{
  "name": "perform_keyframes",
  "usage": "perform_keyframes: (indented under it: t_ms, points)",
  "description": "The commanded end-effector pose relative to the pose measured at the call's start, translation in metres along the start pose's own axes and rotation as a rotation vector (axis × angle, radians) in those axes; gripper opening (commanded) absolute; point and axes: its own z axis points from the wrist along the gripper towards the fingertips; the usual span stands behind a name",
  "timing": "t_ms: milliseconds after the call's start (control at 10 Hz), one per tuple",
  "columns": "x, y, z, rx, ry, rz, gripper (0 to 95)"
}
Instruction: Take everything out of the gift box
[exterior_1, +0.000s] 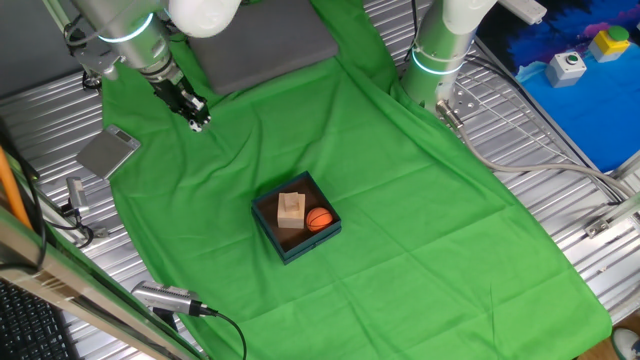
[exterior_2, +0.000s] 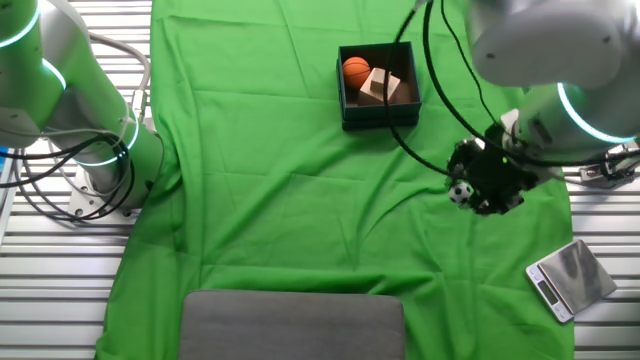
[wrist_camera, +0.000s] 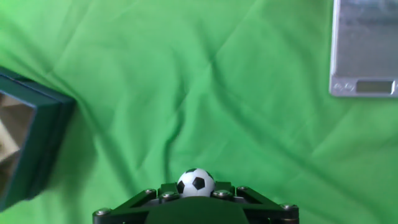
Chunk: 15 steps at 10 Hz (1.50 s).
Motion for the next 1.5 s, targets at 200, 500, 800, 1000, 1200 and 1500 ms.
perform_keyframes:
  t_ms: [200, 500, 800, 1000, 1200, 1500]
  points:
    - [0.000, -0.010, 0.009, -0.018, -0.038, -0.033, 0.0]
    - [-0.001, -0.012, 0.021, -0.025, -0.056, -0.028, 0.0]
    - [-0.001, -0.012, 0.027, -0.024, -0.061, -0.030, 0.0]
    - [-0.001, -0.011, 0.026, -0.019, -0.058, -0.029, 0.0]
    - [0.000, -0.011, 0.026, -0.010, -0.046, -0.014, 0.0]
    - [0.000, -0.011, 0.026, -0.019, -0.051, -0.004, 0.0]
